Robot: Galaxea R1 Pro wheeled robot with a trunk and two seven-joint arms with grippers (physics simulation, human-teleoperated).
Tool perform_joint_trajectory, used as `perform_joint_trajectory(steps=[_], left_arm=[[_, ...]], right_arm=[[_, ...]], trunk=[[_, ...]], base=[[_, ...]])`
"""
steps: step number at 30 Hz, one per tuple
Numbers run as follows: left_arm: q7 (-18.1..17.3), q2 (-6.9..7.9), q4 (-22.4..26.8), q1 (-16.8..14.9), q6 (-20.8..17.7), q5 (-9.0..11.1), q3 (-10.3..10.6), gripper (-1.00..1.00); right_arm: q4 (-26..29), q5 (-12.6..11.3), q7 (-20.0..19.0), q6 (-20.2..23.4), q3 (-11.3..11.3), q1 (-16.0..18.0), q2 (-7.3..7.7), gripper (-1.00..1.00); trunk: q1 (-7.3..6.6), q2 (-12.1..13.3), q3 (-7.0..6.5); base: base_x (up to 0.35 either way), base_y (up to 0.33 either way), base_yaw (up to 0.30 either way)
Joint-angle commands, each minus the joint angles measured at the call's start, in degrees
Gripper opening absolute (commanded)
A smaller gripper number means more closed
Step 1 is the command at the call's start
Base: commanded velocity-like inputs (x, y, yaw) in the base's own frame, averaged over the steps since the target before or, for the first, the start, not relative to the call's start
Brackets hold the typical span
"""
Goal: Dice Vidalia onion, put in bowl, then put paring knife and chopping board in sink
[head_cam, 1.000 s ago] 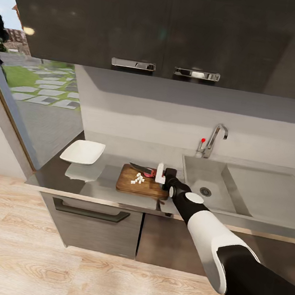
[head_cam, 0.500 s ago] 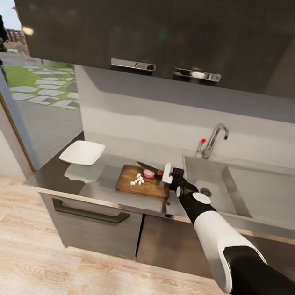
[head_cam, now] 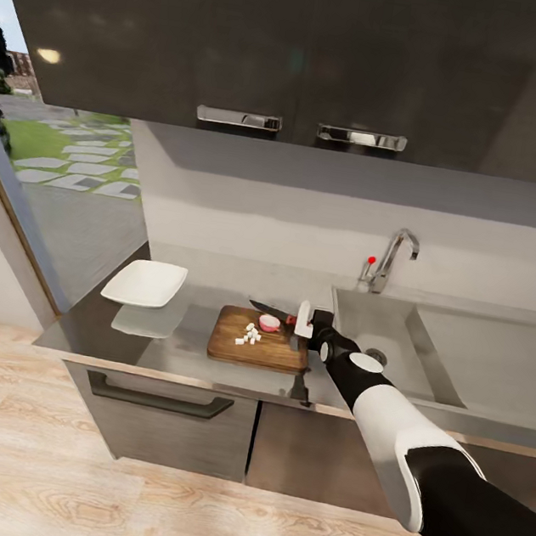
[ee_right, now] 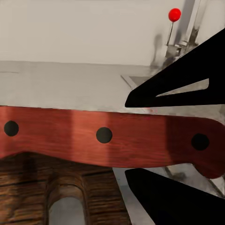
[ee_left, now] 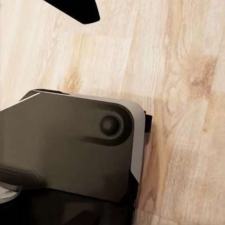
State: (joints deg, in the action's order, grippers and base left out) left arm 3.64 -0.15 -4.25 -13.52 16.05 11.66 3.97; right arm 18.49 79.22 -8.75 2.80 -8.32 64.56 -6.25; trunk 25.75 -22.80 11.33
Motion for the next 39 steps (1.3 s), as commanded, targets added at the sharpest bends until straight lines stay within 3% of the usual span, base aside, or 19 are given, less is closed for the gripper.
perform_joint_trajectory(steps=[1,19,22,24,25,30,36,39], left_arm=[[0.05,-0.02,-0.23,-0.10,0.39,0.38,0.43,1.00],[0.05,0.06,-0.23,-0.10,0.39,0.38,0.43,1.00],[0.05,0.04,-0.23,-0.10,0.39,0.38,0.43,1.00],[0.05,0.00,-0.23,-0.10,0.39,0.38,0.43,1.00],[0.05,-0.01,-0.23,-0.10,0.39,0.38,0.43,1.00],[0.05,-0.02,-0.23,-0.10,0.39,0.38,0.43,1.00],[0.05,-0.02,-0.23,-0.10,0.39,0.38,0.43,1.00],[0.05,-0.05,-0.23,-0.10,0.39,0.38,0.43,1.00]], right_arm=[[-1.03,0.31,-0.43,0.28,-0.29,0.04,-0.02,-1.00],[-2.28,0.09,-0.51,-0.18,-0.13,0.04,-0.16,-1.00],[-1.88,-1.93,-0.37,-1.89,0.10,0.04,-0.09,-1.00],[-1.53,-5.57,-0.34,-2.77,0.31,0.04,0.23,-1.00],[-1.06,-9.10,-0.35,-3.13,0.40,0.04,1.29,-1.00],[4.66,-22.15,-0.86,-3.41,0.49,0.04,4.95,-1.00],[10.37,-41.22,-5.89,-2.04,0.50,0.04,11.55,-1.00],[10.97,-45.77,-6.93,3.12,0.51,0.04,13.17,-1.00]], trunk=[[0.03,-0.12,0.11],[0.03,-0.12,0.11],[0.03,-0.12,0.11],[0.03,-0.12,0.11],[0.03,-0.12,0.11],[0.03,-0.12,0.11],[0.03,-0.12,0.11],[0.03,-0.12,0.11]], base=[[0.000,0.000,0.000],[0.000,0.000,0.000],[0.000,0.000,0.000],[0.000,0.000,0.000],[0.000,0.000,0.000],[0.000,0.000,0.000],[0.000,0.000,0.000],[0.000,0.000,0.000]])
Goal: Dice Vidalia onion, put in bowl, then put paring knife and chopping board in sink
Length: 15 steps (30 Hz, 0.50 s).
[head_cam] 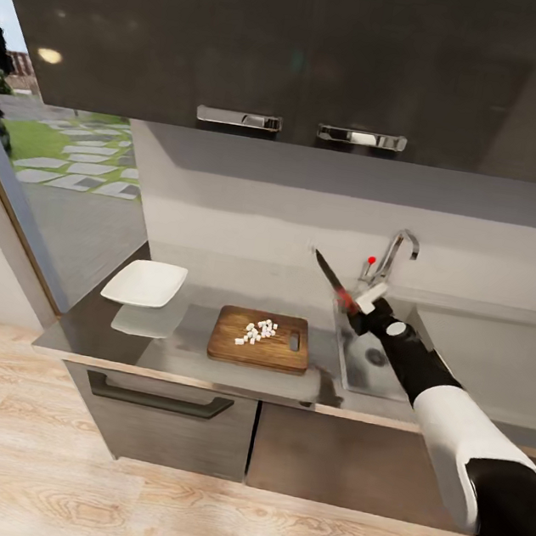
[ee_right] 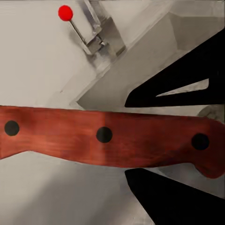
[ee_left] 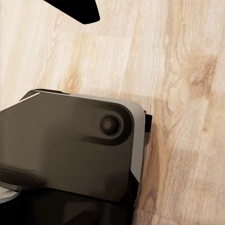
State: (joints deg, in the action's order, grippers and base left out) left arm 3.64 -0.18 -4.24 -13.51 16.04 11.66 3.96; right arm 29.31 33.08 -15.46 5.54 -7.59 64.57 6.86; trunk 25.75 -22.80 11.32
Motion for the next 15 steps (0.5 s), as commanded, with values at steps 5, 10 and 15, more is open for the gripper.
perform_joint_trajectory(steps=[5,10,15], left_arm=[[0.05,-0.08,-0.25,-0.11,0.39,0.38,0.43,1.00],[0.05,-0.19,-0.25,-0.11,0.39,0.34,0.43,1.00],[0.05,-0.38,-0.25,-0.11,0.39,0.30,0.44,1.00]], right_arm=[[0.37,-3.80,-0.63,6.69,7.33,0.03,3.08,-1.00],[0.17,-5.38,-0.85,11.81,17.63,0.03,3.95,-1.00],[-0.78,-5.68,-0.85,13.47,19.36,0.03,4.20,-1.00]], trunk=[[0.03,-0.12,0.11],[0.03,-0.12,0.11],[0.03,-0.12,0.11]], base=[[0.000,0.000,0.000],[0.000,0.000,0.000],[0.000,0.000,0.000]])
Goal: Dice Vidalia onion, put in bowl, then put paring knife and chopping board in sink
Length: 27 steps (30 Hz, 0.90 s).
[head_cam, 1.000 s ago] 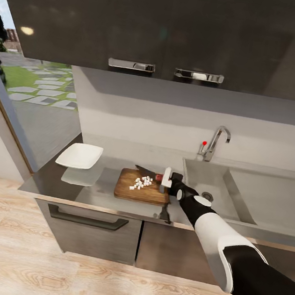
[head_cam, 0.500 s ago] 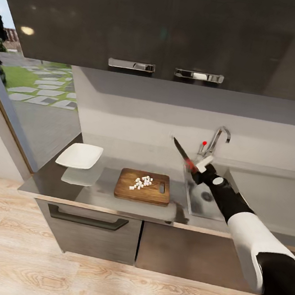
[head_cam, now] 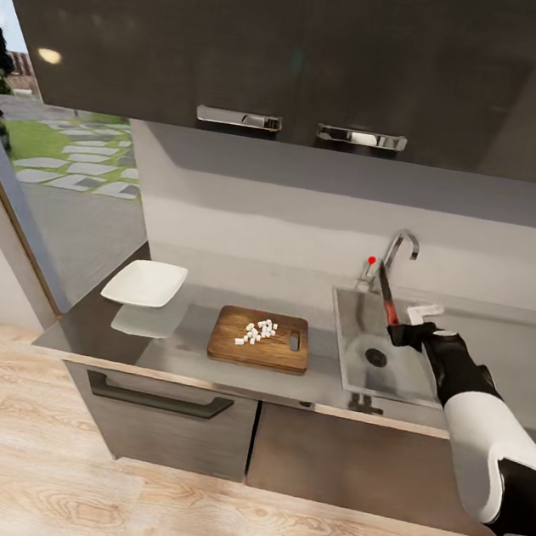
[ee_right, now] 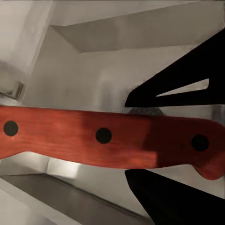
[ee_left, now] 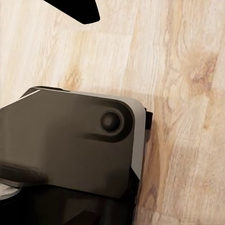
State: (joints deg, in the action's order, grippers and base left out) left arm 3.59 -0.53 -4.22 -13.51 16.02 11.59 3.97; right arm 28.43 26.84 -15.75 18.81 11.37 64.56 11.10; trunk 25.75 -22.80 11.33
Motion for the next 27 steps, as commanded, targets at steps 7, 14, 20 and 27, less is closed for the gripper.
perform_joint_trajectory(steps=[7,14,20,27], left_arm=[[0.10,-0.38,-0.26,-0.12,0.34,0.37,0.44,1.00],[0.10,-0.60,-0.26,-0.12,0.25,0.37,0.43,1.00],[0.16,-0.46,-0.26,-0.12,0.24,0.43,0.42,1.00],[0.19,-0.32,-0.26,-0.12,0.14,0.45,0.35,1.00]], right_arm=[[-5.45,0.44,-0.44,1.44,0.65,0.04,-0.09,-1.00],[-6.55,0.41,-0.44,1.55,0.67,0.04,-0.11,-1.00],[-8.54,0.41,-0.34,1.55,0.51,0.04,-0.32,-1.00],[-8.90,0.41,-0.26,1.58,0.57,0.04,-0.31,-1.00]], trunk=[[0.03,-0.12,0.11],[0.03,-0.12,0.11],[0.03,-0.12,0.11],[0.03,-0.12,0.11]], base=[[0.000,0.000,0.000],[0.000,0.000,0.000],[0.000,0.000,0.000],[0.013,0.000,0.000]])
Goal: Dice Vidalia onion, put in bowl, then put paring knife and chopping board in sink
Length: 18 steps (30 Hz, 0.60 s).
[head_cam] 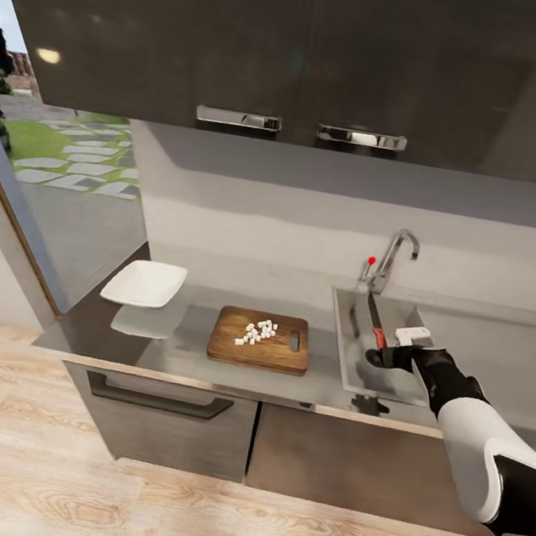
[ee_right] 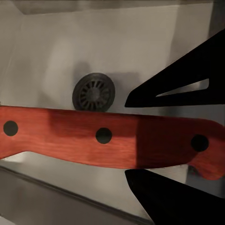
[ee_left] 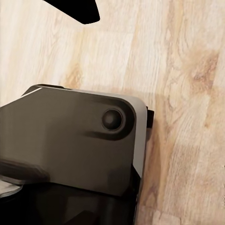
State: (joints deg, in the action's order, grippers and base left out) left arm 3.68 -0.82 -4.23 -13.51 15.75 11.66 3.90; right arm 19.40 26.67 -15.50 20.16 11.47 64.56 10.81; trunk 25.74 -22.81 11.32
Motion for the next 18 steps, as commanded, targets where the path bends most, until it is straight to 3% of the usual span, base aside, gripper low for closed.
perform_joint_trajectory(steps=[1,16,18], left_arm=[[0.10,-0.01,-0.26,-0.12,0.38,0.38,0.42,1.00],[0.10,0.11,-0.26,-0.12,0.32,0.38,0.40,1.00],[0.10,0.11,-0.26,-0.12,0.35,0.37,0.40,1.00]], right_arm=[[0.08,0.58,-0.54,0.25,0.51,0.03,0.01,-1.00],[-5.60,0.58,-0.54,0.49,1.17,0.03,0.34,-1.00],[-5.99,0.58,-0.51,3.49,1.25,0.03,0.29,-1.00]], trunk=[[0.04,-0.11,0.11],[0.04,-0.11,0.11],[0.04,-0.11,0.11]], base=[[0.141,0.000,0.000],[0.274,0.000,0.000],[0.050,0.000,0.000]])
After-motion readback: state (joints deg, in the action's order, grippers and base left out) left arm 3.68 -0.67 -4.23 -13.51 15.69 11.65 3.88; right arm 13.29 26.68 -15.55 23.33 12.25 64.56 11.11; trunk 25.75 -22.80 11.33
